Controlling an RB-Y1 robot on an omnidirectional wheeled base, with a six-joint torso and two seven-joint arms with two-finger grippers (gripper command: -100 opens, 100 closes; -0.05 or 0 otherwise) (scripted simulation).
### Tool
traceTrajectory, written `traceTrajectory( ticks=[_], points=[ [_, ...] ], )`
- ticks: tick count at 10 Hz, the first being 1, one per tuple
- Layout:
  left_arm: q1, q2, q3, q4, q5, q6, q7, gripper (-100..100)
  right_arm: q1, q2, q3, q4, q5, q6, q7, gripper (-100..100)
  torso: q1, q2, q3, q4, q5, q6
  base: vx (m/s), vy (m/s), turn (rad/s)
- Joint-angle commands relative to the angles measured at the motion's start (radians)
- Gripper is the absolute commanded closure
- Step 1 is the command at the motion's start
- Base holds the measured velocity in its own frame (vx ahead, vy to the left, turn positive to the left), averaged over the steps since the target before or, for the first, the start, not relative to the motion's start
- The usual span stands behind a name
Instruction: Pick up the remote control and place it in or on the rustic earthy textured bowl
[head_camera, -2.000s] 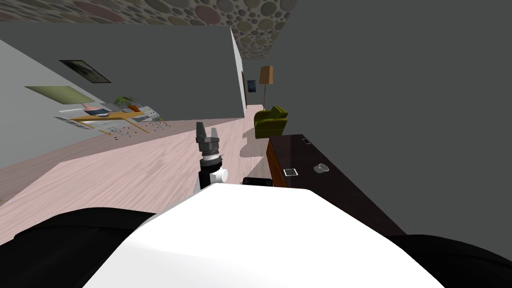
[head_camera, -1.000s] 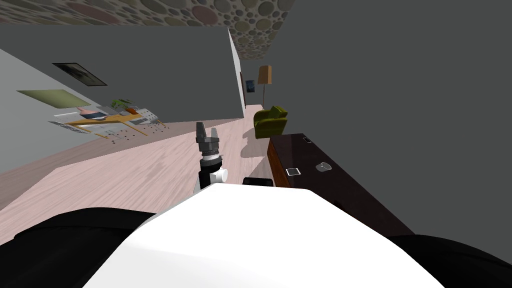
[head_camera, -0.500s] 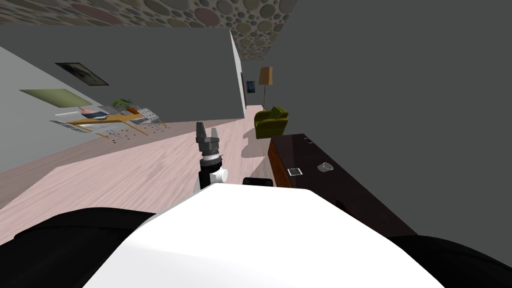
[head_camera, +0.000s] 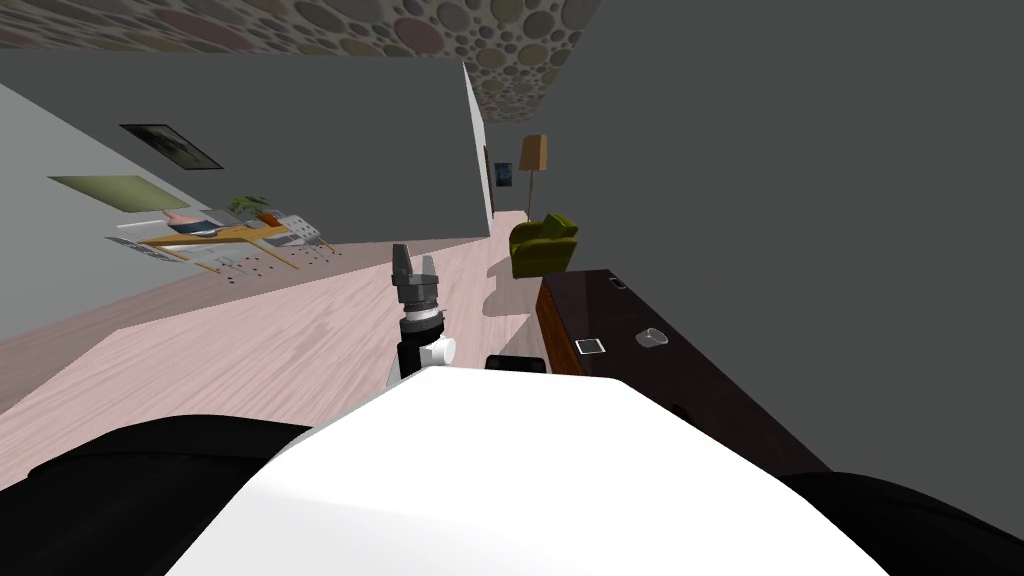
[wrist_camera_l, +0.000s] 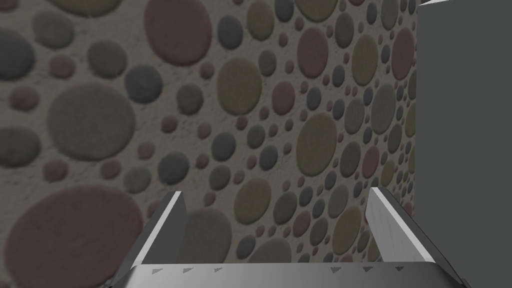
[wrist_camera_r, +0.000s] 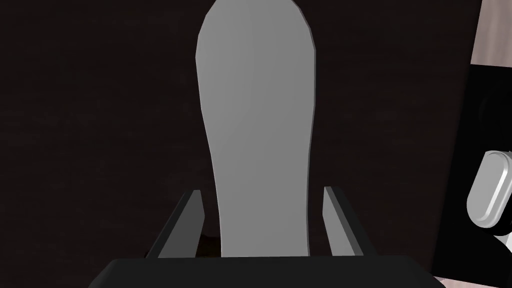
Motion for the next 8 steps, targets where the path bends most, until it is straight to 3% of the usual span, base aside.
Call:
traceTrajectory(
  ticks=[1, 8],
  points=[
    [0.0, 0.0, 0.0, 0.0, 0.0, 0.0, 0.0, 0, 0.016, -0.042, -0.017, -0.024, -0.017, -0.034, -0.023, 100, 0.0, 0.0, 0.0, 0.0, 0.0, 0.0, 0.035, -0.021, 0.03],
    [0.0, 0.0, 0.0, 0.0, 0.0, 0.0, 0.0, 0, 0.046, -0.156, -0.09, -0.116, -0.091, -0.134, -0.102, 100, -0.002, -0.001, 0.0, 0.0, -0.002, 0.0, 0.037, -0.03, 0.032]
  ],
)
